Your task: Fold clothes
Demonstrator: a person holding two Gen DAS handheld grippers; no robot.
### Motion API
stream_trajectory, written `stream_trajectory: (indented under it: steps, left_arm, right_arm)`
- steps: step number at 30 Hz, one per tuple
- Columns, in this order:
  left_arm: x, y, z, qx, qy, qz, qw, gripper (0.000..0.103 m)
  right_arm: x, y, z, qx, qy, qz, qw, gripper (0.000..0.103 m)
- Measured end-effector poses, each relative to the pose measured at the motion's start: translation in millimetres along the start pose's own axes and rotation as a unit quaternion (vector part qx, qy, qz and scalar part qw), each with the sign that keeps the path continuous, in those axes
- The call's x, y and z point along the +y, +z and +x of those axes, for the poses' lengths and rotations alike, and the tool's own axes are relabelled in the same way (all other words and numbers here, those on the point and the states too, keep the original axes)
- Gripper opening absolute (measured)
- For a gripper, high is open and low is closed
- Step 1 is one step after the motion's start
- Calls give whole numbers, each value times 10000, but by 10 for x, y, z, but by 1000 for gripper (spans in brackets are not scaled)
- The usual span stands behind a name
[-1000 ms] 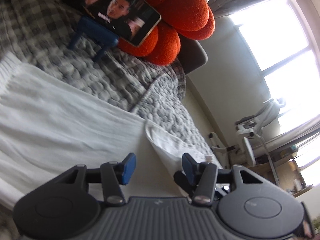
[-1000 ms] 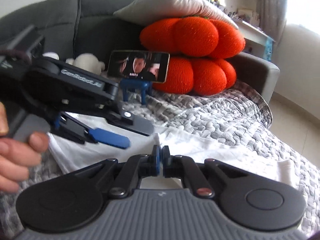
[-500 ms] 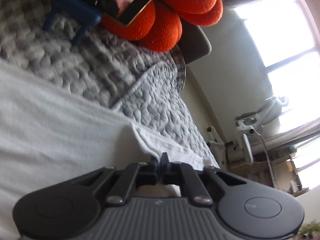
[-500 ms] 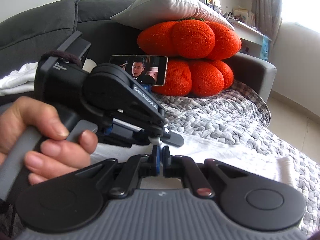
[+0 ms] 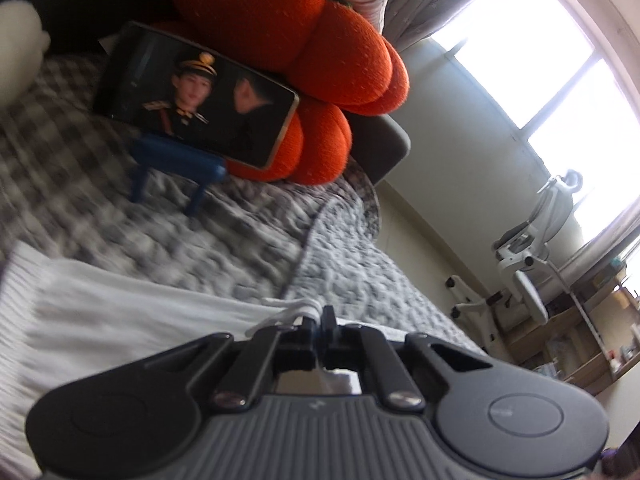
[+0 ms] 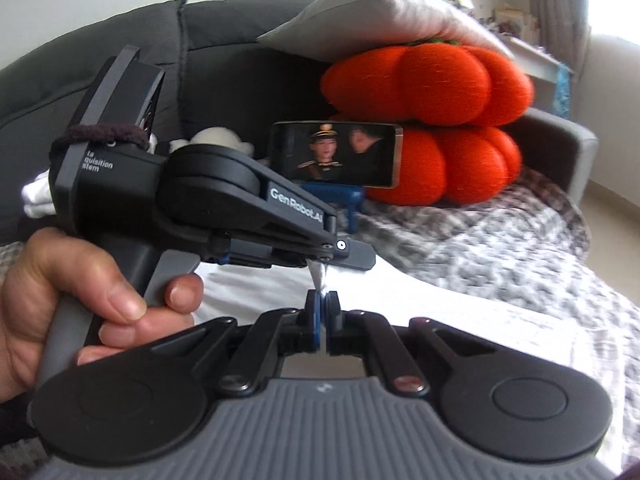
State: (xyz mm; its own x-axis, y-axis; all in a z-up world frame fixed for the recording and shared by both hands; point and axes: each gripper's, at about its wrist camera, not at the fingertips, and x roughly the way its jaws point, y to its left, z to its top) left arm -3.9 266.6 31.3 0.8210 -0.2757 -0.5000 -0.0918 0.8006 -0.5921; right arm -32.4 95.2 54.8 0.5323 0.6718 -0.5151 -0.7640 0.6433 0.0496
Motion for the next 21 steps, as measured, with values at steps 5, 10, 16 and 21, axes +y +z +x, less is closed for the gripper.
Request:
stream_trajectory:
  steps: [5,10,16,21]
  left_arm:
    - [166,78,-132,-103,157,164,9997,1]
    - [338,123,-262,-190,359,361,9985,1]
    - [480,99,-370,-187,611,585,9962,1]
    - [605,46,-426,-152,825,735,9938,1]
  right_arm:
    - [205,97,176,93,230,-116,9996,3]
    - [377,173,334,110,449,-241,9986,3]
    - [555,209,501,172,704,-375,9967,3]
    - [661,186,618,269,851,-494,9948,3]
